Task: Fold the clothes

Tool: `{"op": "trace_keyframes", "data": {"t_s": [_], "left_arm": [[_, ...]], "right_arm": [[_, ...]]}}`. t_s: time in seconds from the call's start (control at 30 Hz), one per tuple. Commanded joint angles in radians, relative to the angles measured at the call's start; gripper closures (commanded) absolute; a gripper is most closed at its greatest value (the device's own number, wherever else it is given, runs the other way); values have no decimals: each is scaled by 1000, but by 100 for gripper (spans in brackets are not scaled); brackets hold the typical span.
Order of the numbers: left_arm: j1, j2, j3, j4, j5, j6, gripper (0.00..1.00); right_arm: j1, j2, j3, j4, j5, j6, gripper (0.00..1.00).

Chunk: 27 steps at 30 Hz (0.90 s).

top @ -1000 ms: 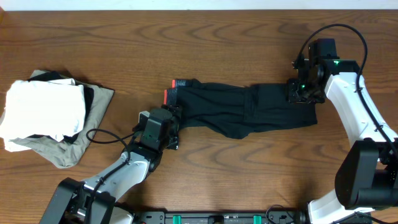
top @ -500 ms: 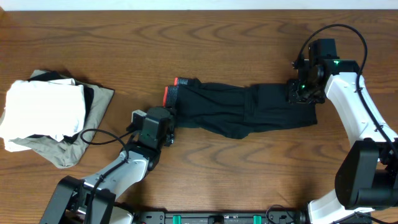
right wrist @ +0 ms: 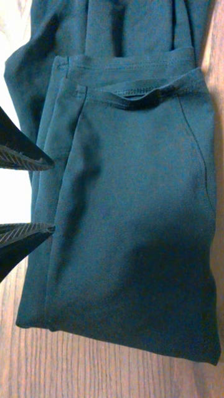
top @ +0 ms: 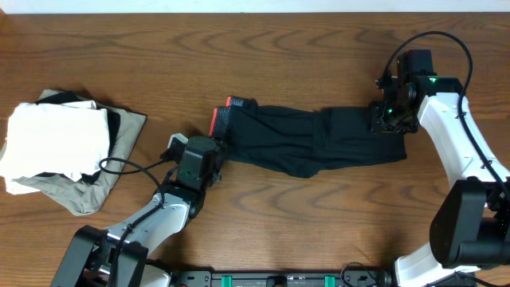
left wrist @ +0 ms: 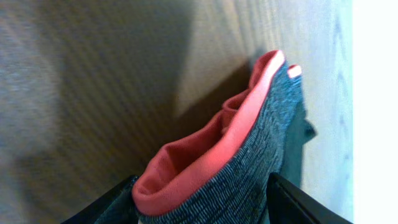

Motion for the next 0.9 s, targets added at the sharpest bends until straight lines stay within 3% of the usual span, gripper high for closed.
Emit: {"op": "trace_keyframes", "data": {"t_s": [0.0, 0.57, 0.63, 0.67, 0.73, 0.87], "left_arm": [[5, 10, -6, -26, -11, 40, 36], [3, 42, -6, -14, 71, -2, 36], [5, 53, -6, 6, 62, 5, 49], [6, 55, -6, 15, 46, 22, 68], [6, 53, -6, 28, 12, 65, 94], [15, 51, -6, 80, -4, 168, 94]], "right_arm": [[-4, 5, -1, -2, 5, -18, 73], [-4, 5, -1, -6, 5, -18, 74], [-4, 5, -1, -6, 5, -18, 74], [-4, 5, -1, -8, 5, -18, 74], [-4, 5, -1, -11, 5, -18, 74], [-5, 5, -1, -16, 5, -18, 74]]}}
